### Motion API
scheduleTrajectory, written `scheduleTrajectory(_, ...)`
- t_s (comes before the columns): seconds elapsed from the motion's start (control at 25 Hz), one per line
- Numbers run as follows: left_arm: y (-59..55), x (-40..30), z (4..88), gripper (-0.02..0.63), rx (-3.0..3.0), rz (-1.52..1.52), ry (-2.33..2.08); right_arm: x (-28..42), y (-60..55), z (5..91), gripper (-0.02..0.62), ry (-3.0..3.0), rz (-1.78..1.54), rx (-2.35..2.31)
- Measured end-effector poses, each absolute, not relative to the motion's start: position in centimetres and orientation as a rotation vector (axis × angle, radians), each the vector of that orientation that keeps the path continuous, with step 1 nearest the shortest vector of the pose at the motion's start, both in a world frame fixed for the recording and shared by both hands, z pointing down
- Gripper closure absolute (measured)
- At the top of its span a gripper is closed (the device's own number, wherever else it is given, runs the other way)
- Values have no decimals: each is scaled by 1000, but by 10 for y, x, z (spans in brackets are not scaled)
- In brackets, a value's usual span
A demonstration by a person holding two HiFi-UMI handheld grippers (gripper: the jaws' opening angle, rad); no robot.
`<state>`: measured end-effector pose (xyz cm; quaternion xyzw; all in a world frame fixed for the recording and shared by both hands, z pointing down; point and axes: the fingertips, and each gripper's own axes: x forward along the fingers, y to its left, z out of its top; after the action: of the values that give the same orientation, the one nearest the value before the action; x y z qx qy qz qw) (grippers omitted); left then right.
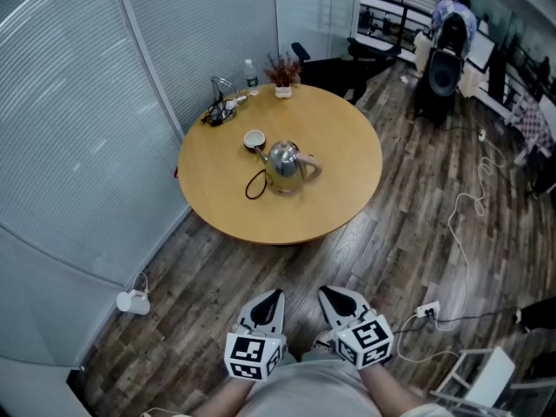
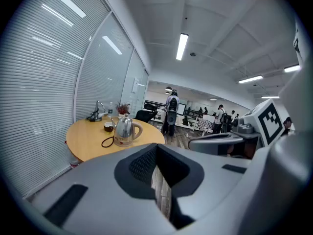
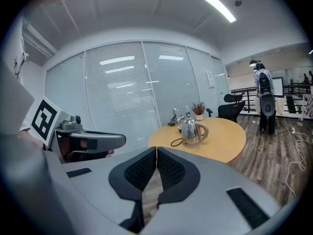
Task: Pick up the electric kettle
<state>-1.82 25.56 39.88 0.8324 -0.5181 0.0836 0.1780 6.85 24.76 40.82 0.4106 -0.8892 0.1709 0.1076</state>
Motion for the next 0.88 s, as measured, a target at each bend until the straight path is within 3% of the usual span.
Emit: scheduleTrajectory(0.88,264,-78,405,603,2386,232,-1411,32,242,392,560,-2622,457,1388)
